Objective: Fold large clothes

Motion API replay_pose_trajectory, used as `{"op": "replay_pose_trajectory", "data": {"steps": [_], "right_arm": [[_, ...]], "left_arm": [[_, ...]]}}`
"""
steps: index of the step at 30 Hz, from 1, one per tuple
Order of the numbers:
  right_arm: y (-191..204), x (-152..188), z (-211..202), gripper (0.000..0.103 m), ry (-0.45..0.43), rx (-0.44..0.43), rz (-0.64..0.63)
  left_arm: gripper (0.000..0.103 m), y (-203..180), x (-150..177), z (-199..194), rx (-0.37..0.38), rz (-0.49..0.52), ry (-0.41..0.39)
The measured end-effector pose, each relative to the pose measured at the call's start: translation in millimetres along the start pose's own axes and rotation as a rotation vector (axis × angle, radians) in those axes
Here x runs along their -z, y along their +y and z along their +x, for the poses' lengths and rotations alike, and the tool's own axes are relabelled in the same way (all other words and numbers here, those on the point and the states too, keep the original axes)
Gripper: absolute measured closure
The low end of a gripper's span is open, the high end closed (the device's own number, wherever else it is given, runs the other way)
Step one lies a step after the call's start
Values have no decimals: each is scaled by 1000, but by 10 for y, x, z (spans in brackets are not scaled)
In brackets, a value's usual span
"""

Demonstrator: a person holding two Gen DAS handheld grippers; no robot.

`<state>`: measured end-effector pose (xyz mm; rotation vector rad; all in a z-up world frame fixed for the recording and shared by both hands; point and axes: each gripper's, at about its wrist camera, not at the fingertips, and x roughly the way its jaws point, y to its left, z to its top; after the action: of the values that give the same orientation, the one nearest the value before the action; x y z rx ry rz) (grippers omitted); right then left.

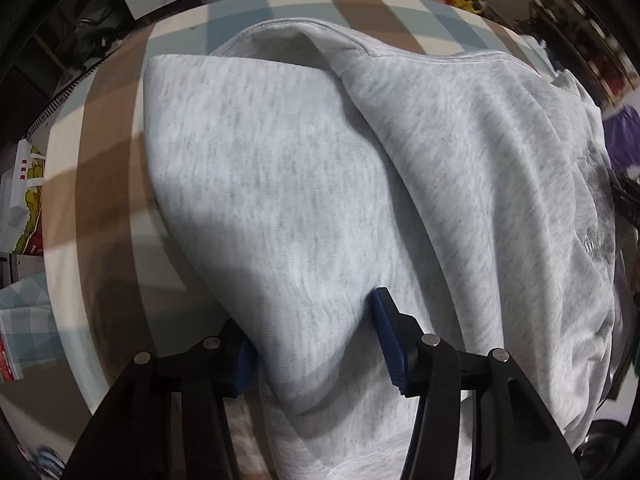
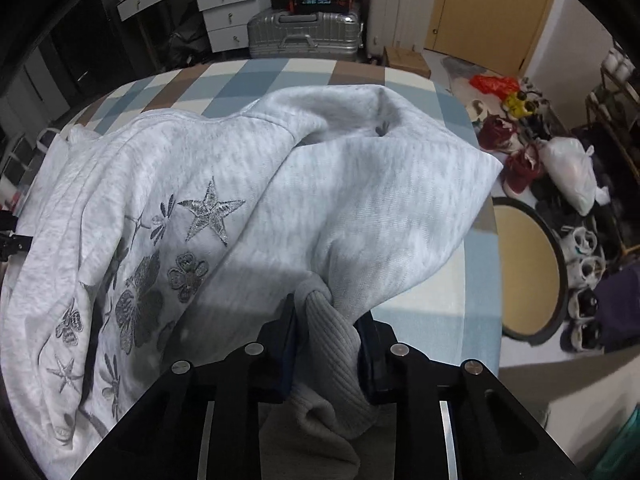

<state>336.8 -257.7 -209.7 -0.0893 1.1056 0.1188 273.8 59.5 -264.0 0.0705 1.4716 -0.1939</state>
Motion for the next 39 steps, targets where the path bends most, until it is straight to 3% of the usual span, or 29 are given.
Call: {"op": "replay_pose_trajectory", "data": {"steps": [4, 5, 7, 10, 11, 14, 15, 17, 18, 19, 22, 23, 25, 28, 32, 35, 39], "right_arm": [[-30, -238, 115, 78, -36, 2, 30], [-45, -311, 153, 73, -45, 3, 46], [-81, -381, 190, 64, -49, 15, 86], [-70, -296, 36, 60, -45, 10, 84], [-55, -182, -116, 53, -49, 0, 64], [8, 150, -515, 45, -86, -33, 27], [18, 371, -731, 43, -86, -66, 33], [54, 694, -997, 36, -92, -135, 53], [93, 924, -1169, 33, -93, -168, 54], [143, 1133, -1300, 28, -94, -173, 44], [326, 1748, -1543, 27, -79, -139, -30], [371, 1911, -1575, 27, -70, -122, -50], [462, 2197, -1623, 27, -47, -86, -77], [495, 2479, -1728, 27, -71, -41, -75], [807, 2736, -1991, 27, -118, -142, -153], [1244, 2895, -2098, 27, -144, -158, -311], [1728, 3032, -1849, 29, -39, -153, -513]], "left_arm": [[54, 124, -291, 37, -15, -59, -57], [52, 185, -330, 50, -5, -96, -86], [47, 243, -283, 57, 9, -140, -131], [45, 211, -72, -62, -15, -146, -154], [45, 149, 22, -160, -27, -143, -168], [45, 18, 480, -481, -16, -109, -183], [45, 131, 531, -515, -10, -95, -179], [45, -54, 1001, -769, 0, -55, -205], [45, -50, 1024, -802, 1, -34, -216], [42, -187, 1291, -895, -9, 4, -220], [35, -598, 1670, -901, -20, 98, -206], [35, -681, 1679, -863, -14, 114, -204], [35, -779, 2022, -869, -21, 110, -200], [35, -939, 2323, -900, -23, 143, -211], [34, -1314, 2775, -911, -16, 205, -191], [34, -1496, 2889, -736, -13, 236, -166], [34, -1588, 2913, -446, -34, 234, -94]]}}
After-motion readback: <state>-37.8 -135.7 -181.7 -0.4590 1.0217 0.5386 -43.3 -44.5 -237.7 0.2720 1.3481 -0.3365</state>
